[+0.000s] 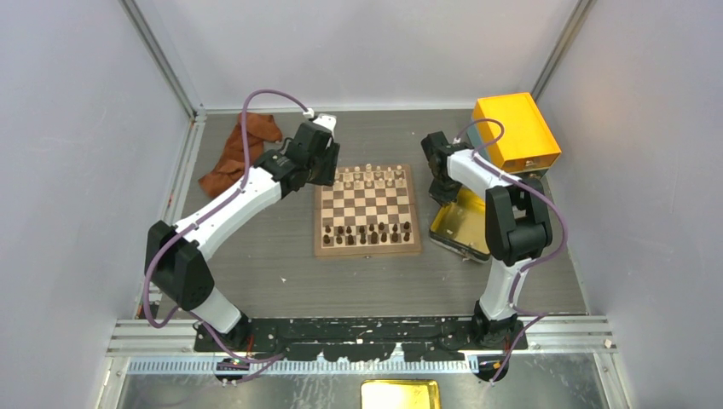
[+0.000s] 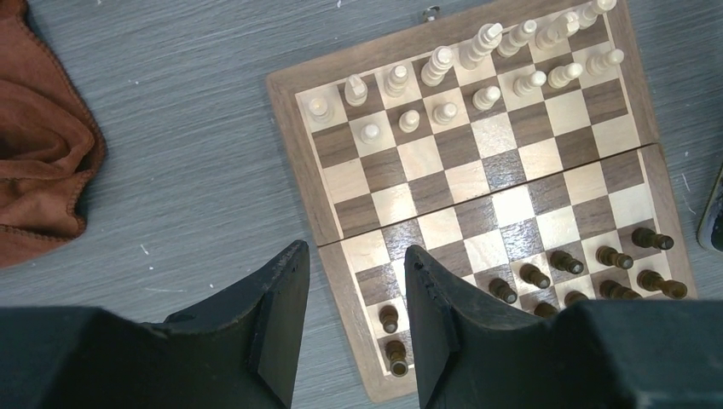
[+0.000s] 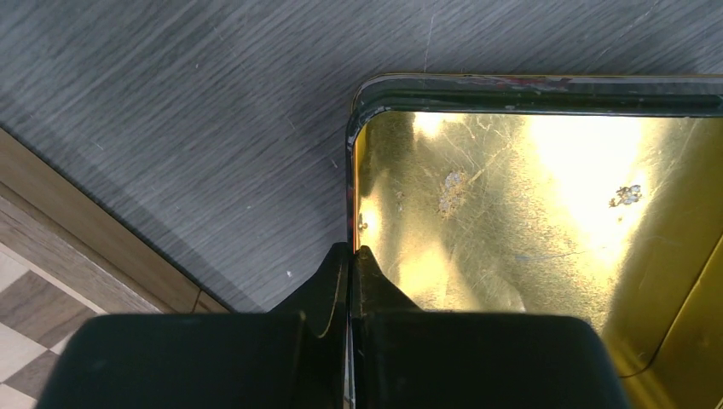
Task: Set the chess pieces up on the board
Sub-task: Adjust the storage box at the center of the board.
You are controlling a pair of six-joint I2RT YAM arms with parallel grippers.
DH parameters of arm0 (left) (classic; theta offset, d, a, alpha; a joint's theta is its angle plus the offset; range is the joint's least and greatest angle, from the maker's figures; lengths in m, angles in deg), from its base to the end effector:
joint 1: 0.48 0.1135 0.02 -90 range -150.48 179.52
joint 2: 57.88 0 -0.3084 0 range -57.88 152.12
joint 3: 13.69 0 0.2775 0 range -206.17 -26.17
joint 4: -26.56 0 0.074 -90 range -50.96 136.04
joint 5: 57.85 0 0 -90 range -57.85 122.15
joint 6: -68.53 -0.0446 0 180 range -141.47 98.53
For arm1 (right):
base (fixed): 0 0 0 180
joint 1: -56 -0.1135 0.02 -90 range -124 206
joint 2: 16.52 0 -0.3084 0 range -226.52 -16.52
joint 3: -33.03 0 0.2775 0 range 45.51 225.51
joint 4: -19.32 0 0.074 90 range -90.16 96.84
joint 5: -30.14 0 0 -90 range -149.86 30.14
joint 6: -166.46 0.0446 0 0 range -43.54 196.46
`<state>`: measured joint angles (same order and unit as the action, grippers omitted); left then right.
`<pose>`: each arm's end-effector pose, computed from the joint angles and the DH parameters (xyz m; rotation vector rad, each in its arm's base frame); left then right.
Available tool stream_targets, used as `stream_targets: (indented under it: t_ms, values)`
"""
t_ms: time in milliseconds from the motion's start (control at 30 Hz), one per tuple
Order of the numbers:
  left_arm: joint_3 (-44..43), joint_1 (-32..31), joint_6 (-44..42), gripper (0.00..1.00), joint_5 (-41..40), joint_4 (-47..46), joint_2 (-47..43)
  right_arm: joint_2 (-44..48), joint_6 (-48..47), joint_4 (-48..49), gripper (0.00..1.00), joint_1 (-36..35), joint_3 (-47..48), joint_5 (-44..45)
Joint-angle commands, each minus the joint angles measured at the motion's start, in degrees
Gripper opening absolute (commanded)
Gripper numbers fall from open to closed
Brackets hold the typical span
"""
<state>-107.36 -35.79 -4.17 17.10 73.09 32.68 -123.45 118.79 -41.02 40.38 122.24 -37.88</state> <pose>0.3210 -0.2132 0.3565 0.2307 2.2907 -0.1663 0.3878 0.0911 0.2112 0.6913 2.6697 -0.3287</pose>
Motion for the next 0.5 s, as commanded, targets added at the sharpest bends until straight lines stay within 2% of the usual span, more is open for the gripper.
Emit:
stream_targets:
  t_ms: [0, 467]
  values:
    - [0.05, 0.33, -1.37, 0.47, -1.21, -2.19, -2.32, -0.91, 3.96, 0.57, 0.01, 0.61, 3.06, 3.08]
    - [2.65, -0.62, -1.97, 0.47, -0.95, -2.19, -4.9, -0.41, 17.85, 0.38, 0.01, 0.98, 6.09, 10.98]
